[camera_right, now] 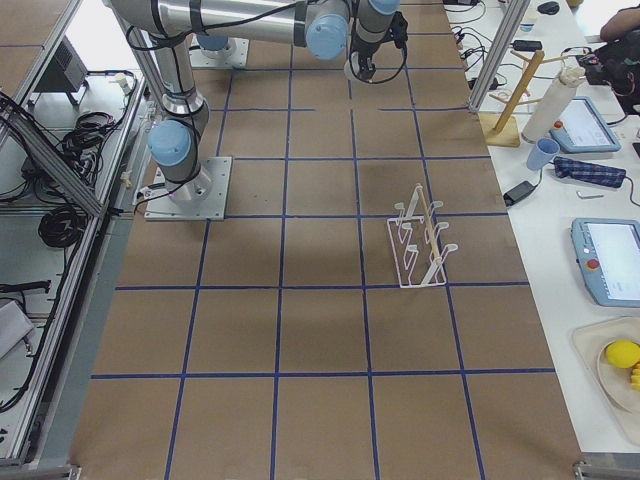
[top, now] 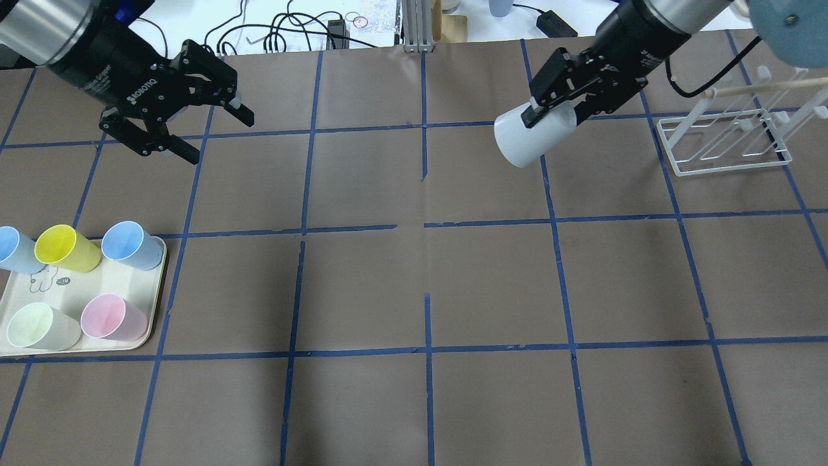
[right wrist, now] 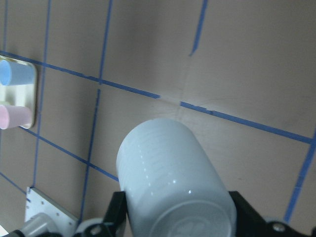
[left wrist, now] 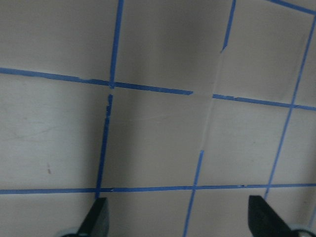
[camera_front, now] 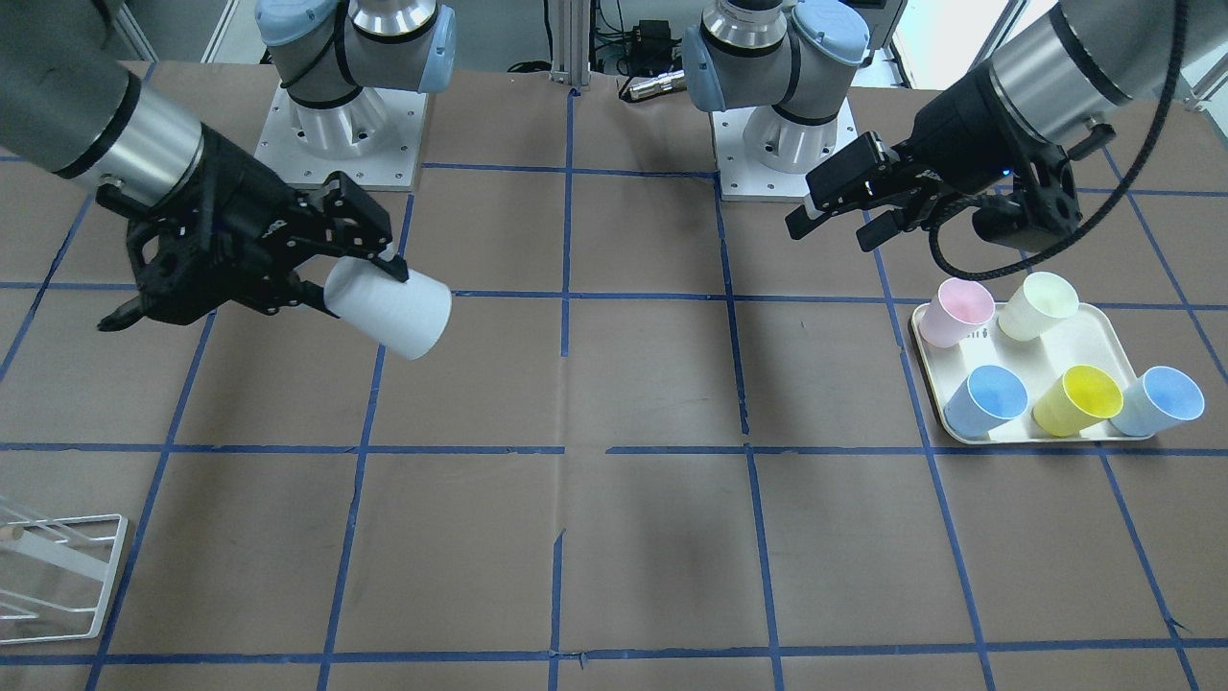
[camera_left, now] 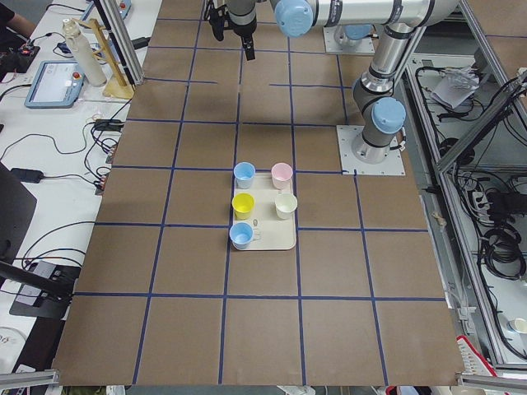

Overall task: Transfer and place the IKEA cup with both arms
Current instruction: 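Lift the white cup off the rack with the right gripper, then carry the white cup toward the left gripper while the left arm reaches to meet it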

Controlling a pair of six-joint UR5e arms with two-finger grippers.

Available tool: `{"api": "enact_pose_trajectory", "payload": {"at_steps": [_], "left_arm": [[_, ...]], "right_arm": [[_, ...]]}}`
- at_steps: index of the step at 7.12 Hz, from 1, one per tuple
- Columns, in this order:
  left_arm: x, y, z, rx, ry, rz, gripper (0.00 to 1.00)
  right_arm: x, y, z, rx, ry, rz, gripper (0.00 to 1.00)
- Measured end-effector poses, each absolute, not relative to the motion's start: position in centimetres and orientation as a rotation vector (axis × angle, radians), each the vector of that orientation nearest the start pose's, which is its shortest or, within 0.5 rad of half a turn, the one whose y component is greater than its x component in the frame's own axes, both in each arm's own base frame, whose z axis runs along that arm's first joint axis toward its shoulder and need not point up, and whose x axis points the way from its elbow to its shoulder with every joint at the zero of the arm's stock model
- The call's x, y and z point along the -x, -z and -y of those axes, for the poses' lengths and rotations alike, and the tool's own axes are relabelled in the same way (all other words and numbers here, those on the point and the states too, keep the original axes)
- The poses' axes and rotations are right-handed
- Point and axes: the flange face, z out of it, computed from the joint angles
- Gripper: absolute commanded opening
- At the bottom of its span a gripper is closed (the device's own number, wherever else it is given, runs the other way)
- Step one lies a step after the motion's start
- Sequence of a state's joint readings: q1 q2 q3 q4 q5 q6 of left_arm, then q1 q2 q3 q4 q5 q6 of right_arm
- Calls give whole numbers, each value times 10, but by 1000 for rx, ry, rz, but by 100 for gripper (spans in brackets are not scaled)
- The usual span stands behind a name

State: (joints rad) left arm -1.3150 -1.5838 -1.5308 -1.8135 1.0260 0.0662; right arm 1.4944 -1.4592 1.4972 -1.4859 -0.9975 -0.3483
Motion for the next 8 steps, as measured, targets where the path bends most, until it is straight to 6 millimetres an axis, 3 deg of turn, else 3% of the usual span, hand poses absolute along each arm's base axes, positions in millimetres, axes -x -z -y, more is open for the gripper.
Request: {"api": "enact_pose_trajectory", "payload": {"at_steps": [2,4,5,6,8], "left_arm": [[38,-452,503,-357,177,2218,100],[44,-401,498,-429,154,1913,100],[55,-388,496,-424,142,1845,100],[69,-390,494,-385,120,1830,100],[85,-423,481,-308,29,1822,100]], "right_arm": [[-184,-502,531,179,28,-2262,6],[-201,-522,531,38,-3,-1985,2],[-205,-524,530,-32,-48,-1873,2],[-207,-516,529,-87,-91,-1794,0],[-209,-488,525,-158,-140,-1693,0]]}}
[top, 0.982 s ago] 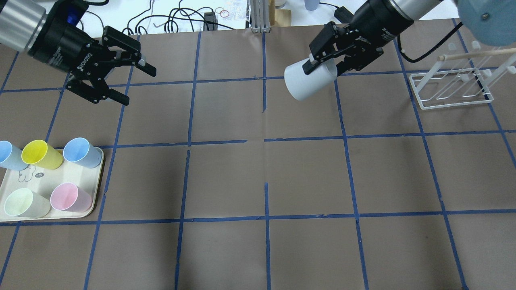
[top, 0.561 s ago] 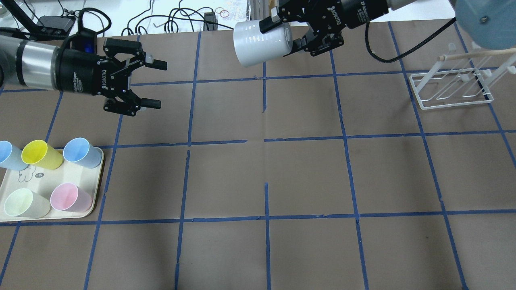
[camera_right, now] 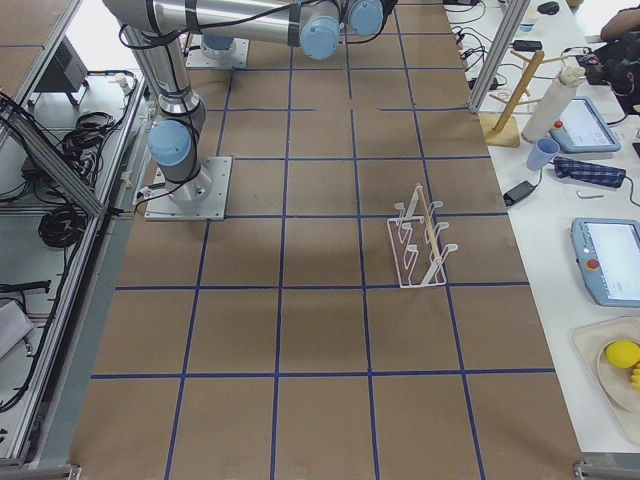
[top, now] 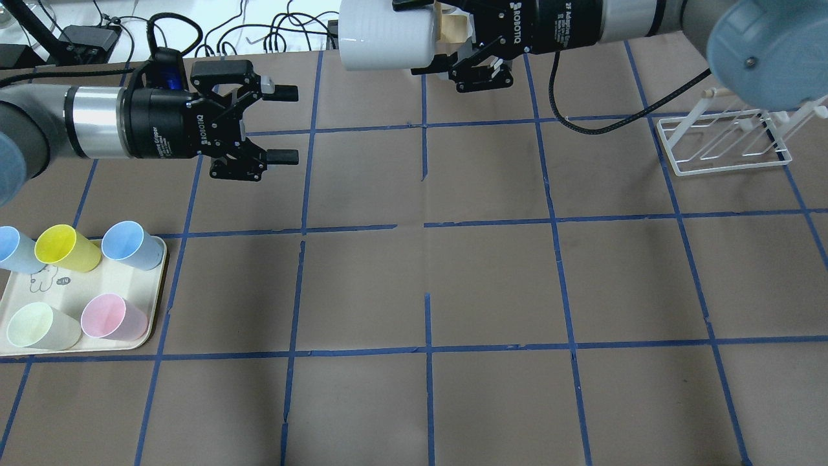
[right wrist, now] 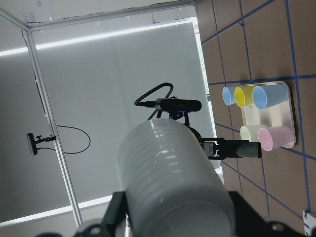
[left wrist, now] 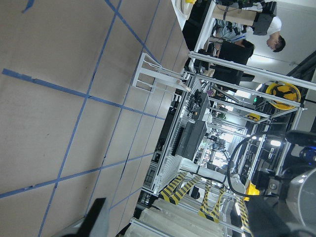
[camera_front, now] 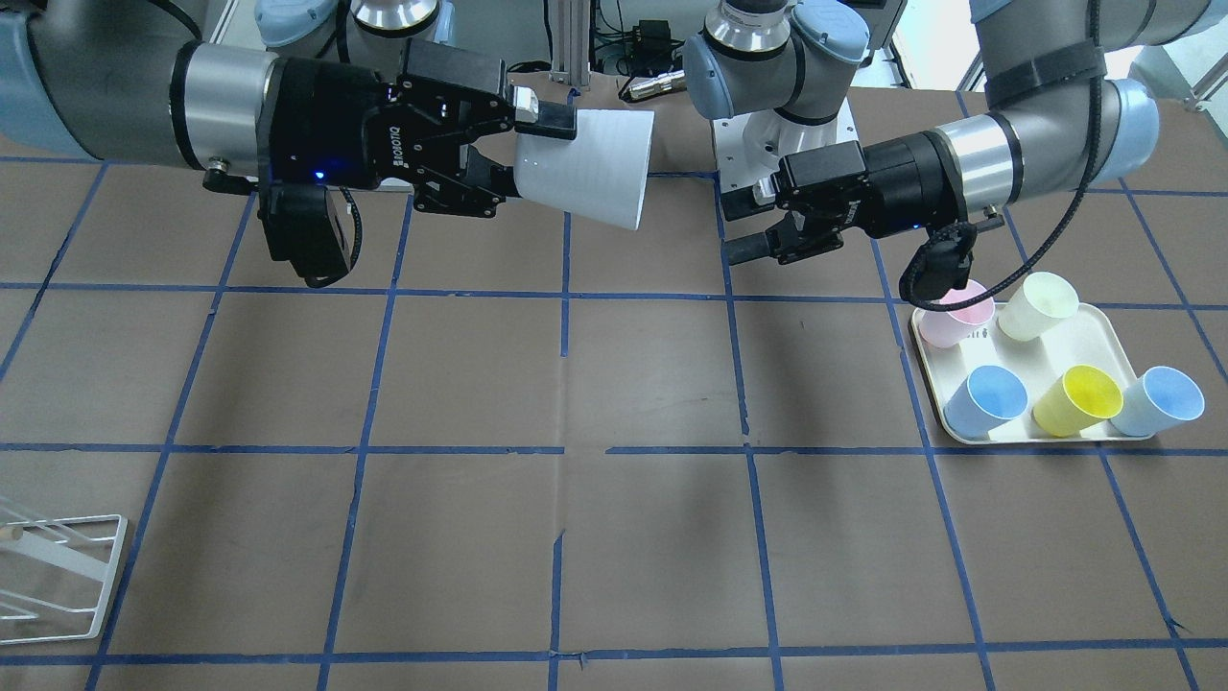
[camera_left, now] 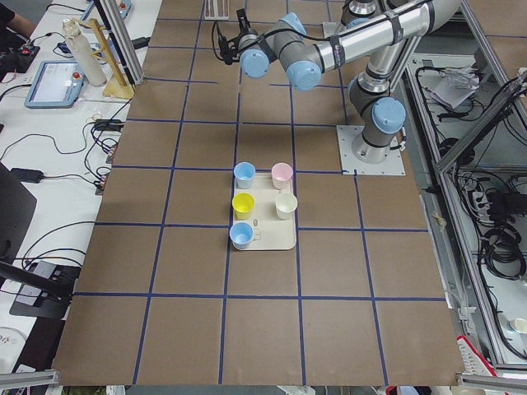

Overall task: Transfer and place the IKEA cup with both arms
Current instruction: 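Carry the white cup toward the left gripper while the left arm reaches to meet it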

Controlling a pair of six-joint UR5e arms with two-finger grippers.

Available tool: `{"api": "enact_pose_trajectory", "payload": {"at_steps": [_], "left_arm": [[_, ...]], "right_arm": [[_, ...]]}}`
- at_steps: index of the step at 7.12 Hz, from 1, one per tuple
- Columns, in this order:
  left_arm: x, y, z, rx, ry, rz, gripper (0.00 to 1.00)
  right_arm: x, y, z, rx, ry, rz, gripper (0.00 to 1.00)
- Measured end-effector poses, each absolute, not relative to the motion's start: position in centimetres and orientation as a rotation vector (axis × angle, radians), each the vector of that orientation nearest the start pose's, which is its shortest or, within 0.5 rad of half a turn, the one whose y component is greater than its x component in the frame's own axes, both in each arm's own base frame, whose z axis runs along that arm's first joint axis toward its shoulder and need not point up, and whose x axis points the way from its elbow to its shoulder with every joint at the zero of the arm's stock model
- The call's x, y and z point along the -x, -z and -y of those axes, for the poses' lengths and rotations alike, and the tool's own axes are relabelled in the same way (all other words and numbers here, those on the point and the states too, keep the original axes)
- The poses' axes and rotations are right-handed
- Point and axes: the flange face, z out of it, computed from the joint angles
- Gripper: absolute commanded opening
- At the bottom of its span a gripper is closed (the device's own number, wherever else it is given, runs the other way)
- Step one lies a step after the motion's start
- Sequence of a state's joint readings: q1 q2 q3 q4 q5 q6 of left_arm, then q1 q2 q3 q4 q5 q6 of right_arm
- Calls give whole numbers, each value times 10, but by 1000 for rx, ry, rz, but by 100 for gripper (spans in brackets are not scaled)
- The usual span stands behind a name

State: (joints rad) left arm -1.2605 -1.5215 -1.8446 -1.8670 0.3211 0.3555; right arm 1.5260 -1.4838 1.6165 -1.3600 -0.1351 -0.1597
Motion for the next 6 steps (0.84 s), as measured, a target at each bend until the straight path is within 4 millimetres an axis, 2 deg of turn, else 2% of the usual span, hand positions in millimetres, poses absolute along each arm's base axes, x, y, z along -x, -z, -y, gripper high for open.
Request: {"api": "enact_pose_trajectory", "payload": {"at_steps": [1,2,4,6], "left_arm": [[90,-437,475,-286,-6,1813,100],[95,-442,473,-274,-15,1800,100],[117,-443,476,-235,-14,1763,100],[124,-440,486,-233,-28,1708,97]], "right_arm": [[-209,-480,523,-176,-155,-1676,0],[-210,-476,522,-189,-169,-1669,0],[-215,-476,520,-205,-193,-1655,0],[-224,-477,516,-201,-212,-1647,0]]}}
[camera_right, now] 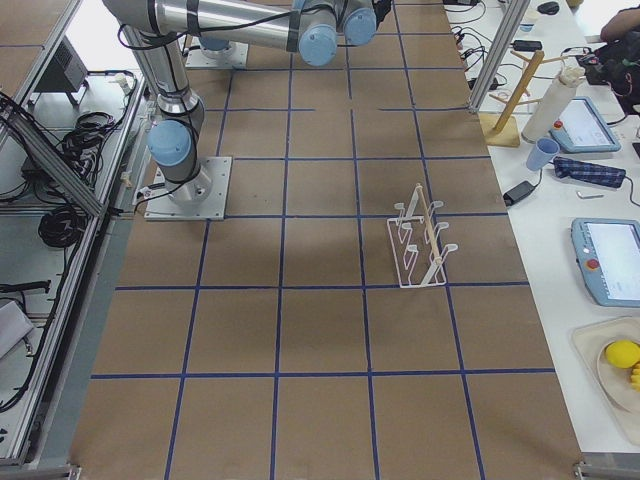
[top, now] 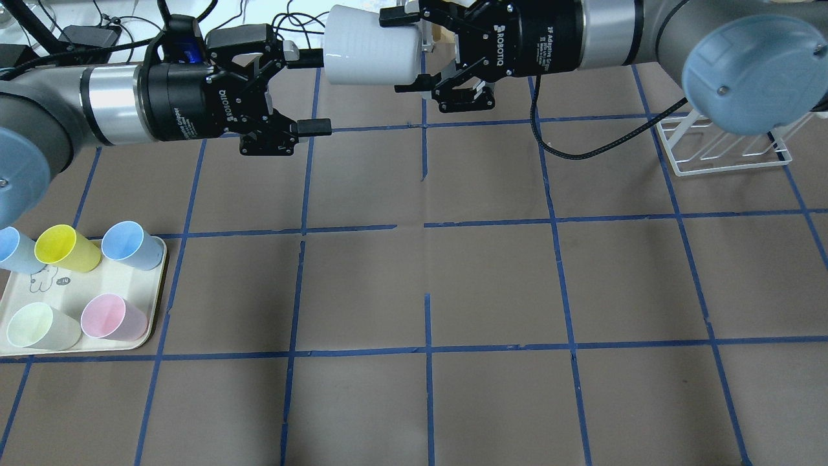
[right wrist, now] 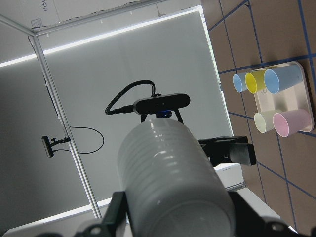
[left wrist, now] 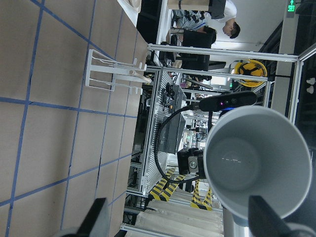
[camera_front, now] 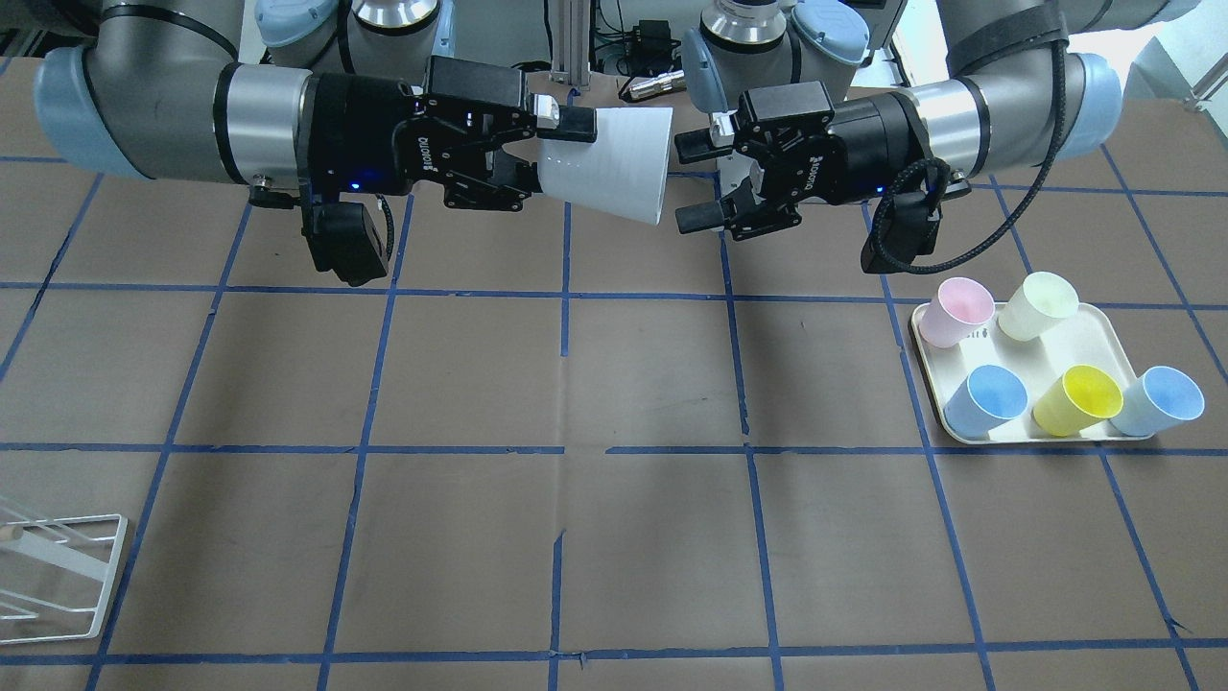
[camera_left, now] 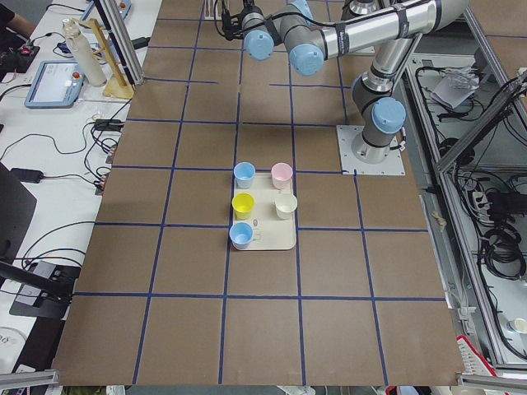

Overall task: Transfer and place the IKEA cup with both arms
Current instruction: 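Carry the white cup toward the left gripper while the left arm reaches to meet it, then close the left gripper on the white cup and open the right gripper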

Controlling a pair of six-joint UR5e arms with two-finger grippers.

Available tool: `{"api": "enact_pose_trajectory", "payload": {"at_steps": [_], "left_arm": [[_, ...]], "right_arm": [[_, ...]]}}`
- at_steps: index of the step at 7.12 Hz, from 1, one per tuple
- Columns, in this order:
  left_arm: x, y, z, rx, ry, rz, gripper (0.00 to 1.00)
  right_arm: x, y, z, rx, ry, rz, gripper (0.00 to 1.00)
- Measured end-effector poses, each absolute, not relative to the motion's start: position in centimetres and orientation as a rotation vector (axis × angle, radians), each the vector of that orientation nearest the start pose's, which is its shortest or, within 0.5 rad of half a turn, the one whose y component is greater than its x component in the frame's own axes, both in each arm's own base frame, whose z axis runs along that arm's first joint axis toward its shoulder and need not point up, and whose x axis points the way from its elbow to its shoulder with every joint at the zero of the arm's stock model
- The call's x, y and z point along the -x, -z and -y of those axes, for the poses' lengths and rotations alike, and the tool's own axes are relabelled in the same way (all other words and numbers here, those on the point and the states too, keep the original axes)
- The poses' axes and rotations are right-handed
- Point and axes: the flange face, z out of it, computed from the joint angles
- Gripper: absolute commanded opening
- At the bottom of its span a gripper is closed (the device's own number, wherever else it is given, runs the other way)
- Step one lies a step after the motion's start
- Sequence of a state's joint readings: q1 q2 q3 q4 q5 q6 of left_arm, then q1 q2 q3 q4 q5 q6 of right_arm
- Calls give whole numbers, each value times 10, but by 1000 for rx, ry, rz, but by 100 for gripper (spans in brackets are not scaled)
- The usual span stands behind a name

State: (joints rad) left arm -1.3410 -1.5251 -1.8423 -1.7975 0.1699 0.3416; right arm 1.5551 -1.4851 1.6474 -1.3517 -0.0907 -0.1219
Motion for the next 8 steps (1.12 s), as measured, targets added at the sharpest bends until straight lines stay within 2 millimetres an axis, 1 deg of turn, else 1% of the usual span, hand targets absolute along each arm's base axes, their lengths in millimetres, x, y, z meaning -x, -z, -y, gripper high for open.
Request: {"api": "enact_pose_trajectory", "payload": {"at_steps": [1,2,3,5,6,7,8], "left_arm": [[124,-438,491,-239,-31,1691,86],[126,-436,492,-237,-28,1684,80],[131,-437,491,-231,-22,1683,80],[138,-442,485,-216,-15,1685,60],[140,-444,484,-212,-16,1686,59],[141,-445,484,-210,-16,1686,44],[141,-446,484,-210,-18,1686,25]], "right_arm": [[-228,-477,515,-198,-219,-1641,0],[-233,-477,514,-194,-224,-1633,0],[-235,-477,514,-192,-228,-1629,0],[-238,-476,513,-189,-233,-1628,0],[-239,-476,513,-189,-233,-1628,0],[-239,-476,514,-189,-235,-1628,0],[-239,-475,514,-190,-238,-1627,0]]}}
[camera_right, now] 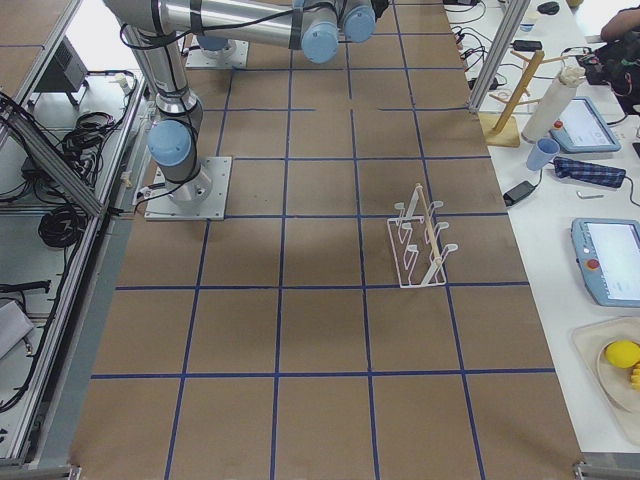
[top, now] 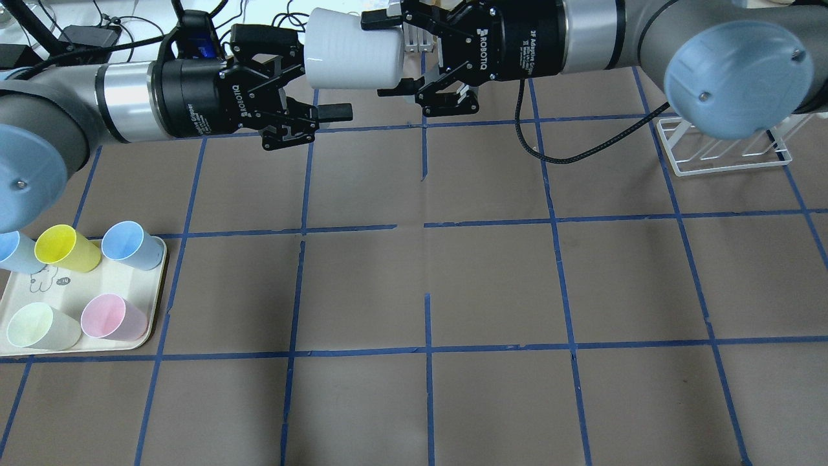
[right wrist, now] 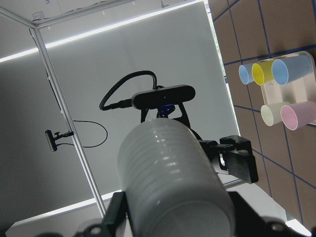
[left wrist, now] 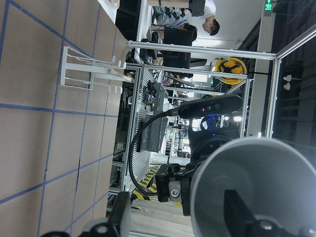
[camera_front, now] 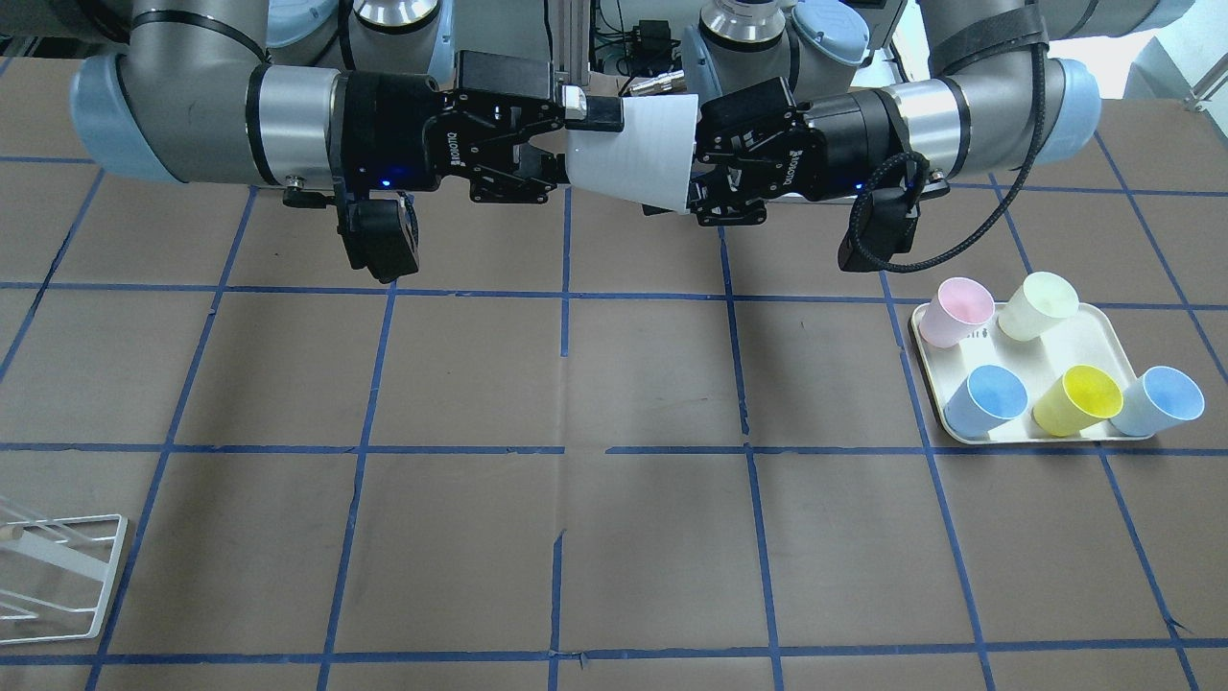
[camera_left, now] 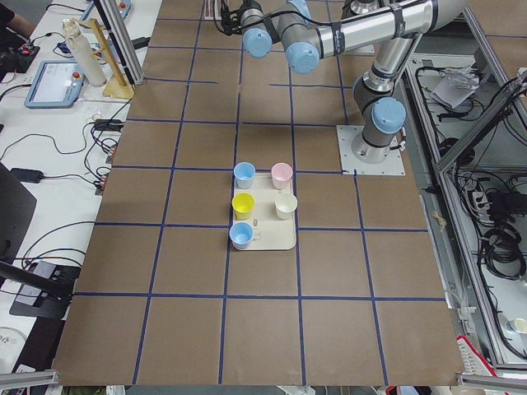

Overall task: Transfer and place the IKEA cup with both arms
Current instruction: 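Close the left gripper on the white cup and open the right gripper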

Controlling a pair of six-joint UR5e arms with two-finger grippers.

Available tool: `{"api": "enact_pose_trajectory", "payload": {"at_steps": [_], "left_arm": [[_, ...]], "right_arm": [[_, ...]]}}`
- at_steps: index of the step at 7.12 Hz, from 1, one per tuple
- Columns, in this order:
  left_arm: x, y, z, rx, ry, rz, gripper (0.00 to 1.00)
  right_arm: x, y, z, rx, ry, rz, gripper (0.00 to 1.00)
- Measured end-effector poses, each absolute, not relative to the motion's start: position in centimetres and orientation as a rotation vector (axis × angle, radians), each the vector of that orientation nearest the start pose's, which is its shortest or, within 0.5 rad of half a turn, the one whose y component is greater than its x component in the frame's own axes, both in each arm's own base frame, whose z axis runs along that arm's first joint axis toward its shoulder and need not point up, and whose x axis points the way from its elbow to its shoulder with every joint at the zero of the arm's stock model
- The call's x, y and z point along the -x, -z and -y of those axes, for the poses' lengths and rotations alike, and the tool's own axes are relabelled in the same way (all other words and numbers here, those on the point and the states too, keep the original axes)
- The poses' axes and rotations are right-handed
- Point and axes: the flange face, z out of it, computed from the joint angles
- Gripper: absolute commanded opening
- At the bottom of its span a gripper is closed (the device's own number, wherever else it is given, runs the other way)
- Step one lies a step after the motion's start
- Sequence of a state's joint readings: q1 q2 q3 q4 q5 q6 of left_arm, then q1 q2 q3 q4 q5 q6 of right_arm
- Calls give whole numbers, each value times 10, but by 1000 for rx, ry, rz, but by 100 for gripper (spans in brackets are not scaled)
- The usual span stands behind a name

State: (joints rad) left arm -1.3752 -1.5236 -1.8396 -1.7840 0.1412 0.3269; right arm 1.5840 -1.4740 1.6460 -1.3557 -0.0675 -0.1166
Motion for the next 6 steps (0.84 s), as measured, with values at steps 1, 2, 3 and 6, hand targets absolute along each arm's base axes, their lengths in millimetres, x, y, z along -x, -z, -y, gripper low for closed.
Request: {"api": "enact_pose_trajectory", "payload": {"at_steps": [1,2,3,6], "left_arm": [[140,-447,483,-208,-21,1687,0],[140,-448,483,-206,-25,1688,0],[139,-449,483,-203,-28,1689,0],[138,-451,483,-198,-36,1692,0]], "right_arm": [[-240,-473,515,-192,-240,-1627,2],[-239,-473,515,-194,-241,-1626,2],[-239,-472,515,-196,-243,-1626,7],[-239,-472,515,-202,-247,-1624,100]]}}
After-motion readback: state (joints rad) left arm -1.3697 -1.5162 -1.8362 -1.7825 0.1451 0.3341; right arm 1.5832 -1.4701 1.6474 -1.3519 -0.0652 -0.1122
